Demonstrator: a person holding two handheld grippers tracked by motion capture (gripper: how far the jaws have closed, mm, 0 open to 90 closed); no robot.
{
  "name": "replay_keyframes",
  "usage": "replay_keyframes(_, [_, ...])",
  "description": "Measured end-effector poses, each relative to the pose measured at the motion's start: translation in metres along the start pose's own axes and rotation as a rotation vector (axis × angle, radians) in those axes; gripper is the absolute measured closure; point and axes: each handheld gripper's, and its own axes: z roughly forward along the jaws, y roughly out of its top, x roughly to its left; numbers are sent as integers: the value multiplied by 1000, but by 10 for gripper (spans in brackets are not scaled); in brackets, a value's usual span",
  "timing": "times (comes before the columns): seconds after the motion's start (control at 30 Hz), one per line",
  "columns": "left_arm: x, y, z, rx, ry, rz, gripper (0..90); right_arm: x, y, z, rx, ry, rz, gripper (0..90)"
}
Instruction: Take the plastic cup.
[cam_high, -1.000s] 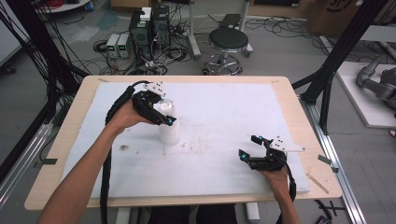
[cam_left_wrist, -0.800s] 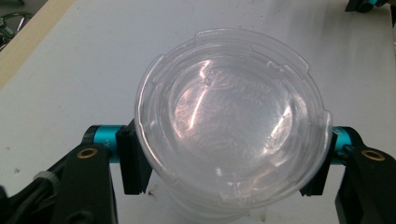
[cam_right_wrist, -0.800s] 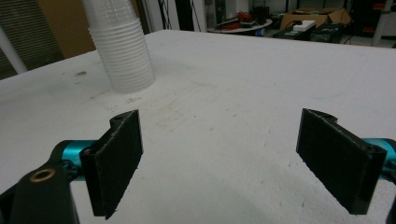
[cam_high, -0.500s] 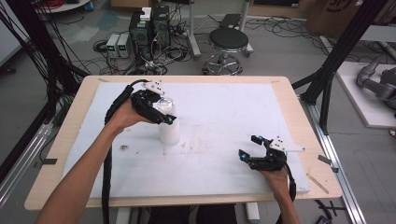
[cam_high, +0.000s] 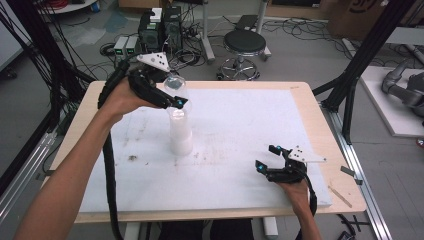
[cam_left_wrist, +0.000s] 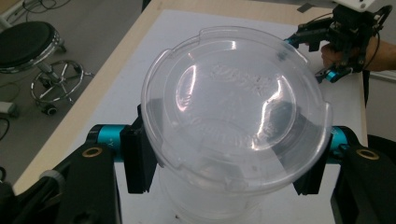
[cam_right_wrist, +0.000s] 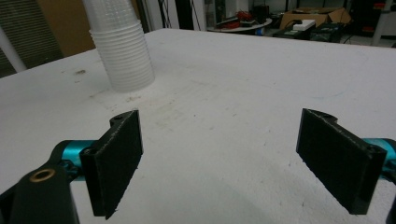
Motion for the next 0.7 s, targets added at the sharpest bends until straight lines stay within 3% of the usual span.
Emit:
replay_keyframes(0.17, [-3,11,-10,-6,7,17,368,0,0,0,-4,-2,-2,146])
replay_keyframes(0.33, [-8,5,-10,-33,-10,0,369,0,0,0,-1,-1,-2,146])
replay_keyframes(0.43, [-26,-11,-13,-107,-36,-10,370,0,0,0,-2,0,1,146])
replay_keyframes(0.47, [-26,-11,-13,-107,-36,-10,372,0,0,0,-2,0,2,146])
replay_keyframes(0.5, [-37,-20,-14,-137,-42,0,372,0,0,0,-2,0,1,146])
replay_keyframes(0.57, [-43,-24,-14,-153,-44,1,372,0,0,0,-2,0,-2,146])
replay_keyframes(0.63, [-60,-38,-11,-207,-62,-6,372,0,0,0,-1,0,-1,146])
replay_keyframes(0.67, [-60,-38,-11,-207,-62,-6,372,0,0,0,-1,0,-1,146])
replay_keyframes(0.7, [-71,-48,-6,-234,-73,-8,372,0,0,0,-1,0,-1,146])
